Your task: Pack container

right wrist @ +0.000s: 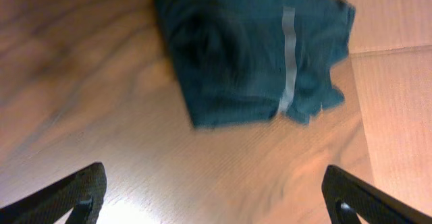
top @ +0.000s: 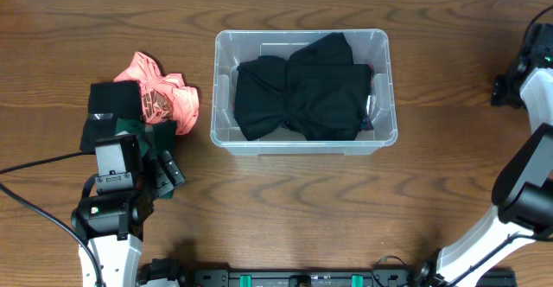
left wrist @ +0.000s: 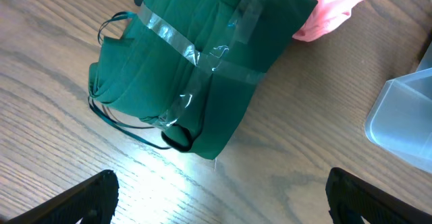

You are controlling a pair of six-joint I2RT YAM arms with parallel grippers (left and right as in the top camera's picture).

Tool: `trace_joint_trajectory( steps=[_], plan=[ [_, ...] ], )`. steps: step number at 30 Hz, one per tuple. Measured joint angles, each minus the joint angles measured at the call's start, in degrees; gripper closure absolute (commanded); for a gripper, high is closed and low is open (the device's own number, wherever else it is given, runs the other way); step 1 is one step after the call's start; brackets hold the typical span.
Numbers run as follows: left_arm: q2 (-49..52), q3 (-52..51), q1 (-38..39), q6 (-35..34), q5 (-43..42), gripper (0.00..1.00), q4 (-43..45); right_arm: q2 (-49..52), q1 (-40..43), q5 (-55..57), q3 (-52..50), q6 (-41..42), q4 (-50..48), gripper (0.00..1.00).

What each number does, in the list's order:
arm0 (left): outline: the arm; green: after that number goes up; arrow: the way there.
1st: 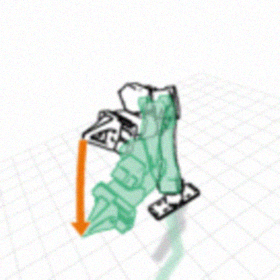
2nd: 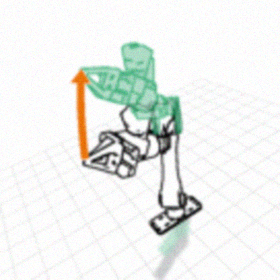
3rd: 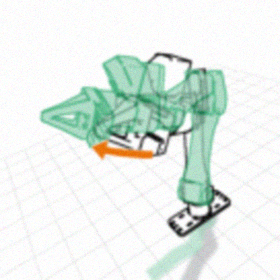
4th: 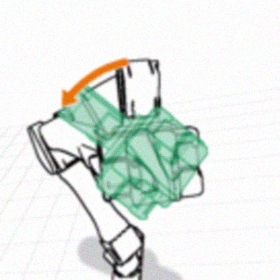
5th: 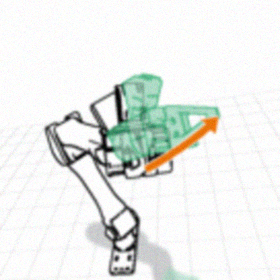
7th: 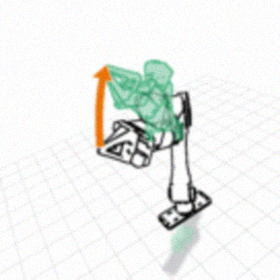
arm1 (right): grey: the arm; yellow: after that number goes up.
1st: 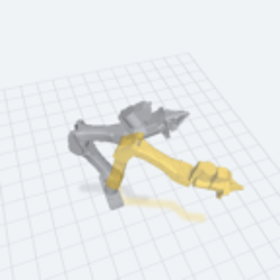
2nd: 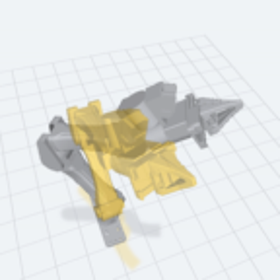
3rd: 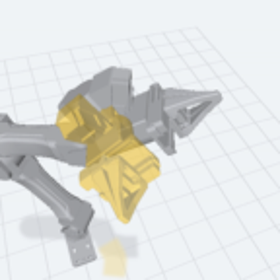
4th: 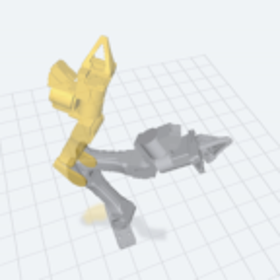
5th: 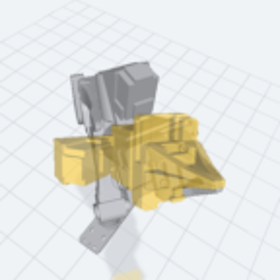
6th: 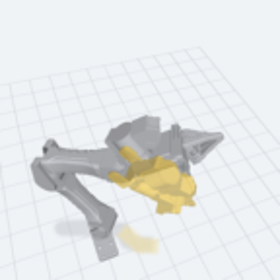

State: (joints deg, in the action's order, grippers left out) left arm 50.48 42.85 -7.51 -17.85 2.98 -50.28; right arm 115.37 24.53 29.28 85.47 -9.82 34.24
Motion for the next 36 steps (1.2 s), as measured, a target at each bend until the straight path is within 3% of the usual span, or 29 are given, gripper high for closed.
trace_joint_trajectory(
  steps=[12, 13, 15, 17, 18, 20, 29, 36],
  plan=[
    [0.0, 0.0, 0.0, 0.0, 0.0, 0.02, 0.85, 10.32, 5.25, -3.41, 0.02, -12.96, -18.16, 0.01],
    [0.0, 0.0, 0.0, 0.0, -0.02, 0.02, 0.9, 10.6, 5.42, -3.87, 0.33, -13.73, -19.1, 0.04],
    [0.0, 0.0, 0.0, 0.0, 0.0, 0.02, 1.14, 11.19, 5.73, -3.91, 0.42, -14.8, -20.52, 0.21],
    [0.0, 0.0, 0.0, 0.0, 0.0, 0.02, 1.29, 11.85, 6.05, -4.15, 0.66, -15.28, -21.03, 0.5],
    [0.0, 0.0, 0.0, 0.0, 0.0, 0.02, 1.31, 12.31, 6.1, -4.17, 0.66, -14.84, -20.94, 0.73],
    [0.0, 0.0, 0.0, 0.0, 0.0, 0.02, 1.38, 12.9, 6.1, -4.2, 0.66, -14.29, -20.46, 0.98],
    [0.0, 0.0, 0.0, 0.0, 0.0, 0.02, 1.42, 10.27, 4.31, -5.38, 0.63, -9.14, -12.22, 0.99],
    [0.0, 0.0, 0.0, 0.0, 0.0, 0.02, 1.31, -3.45, -7.82, -14.14, -0.37, -7.8, -8.39, 0.99]
  ],
)
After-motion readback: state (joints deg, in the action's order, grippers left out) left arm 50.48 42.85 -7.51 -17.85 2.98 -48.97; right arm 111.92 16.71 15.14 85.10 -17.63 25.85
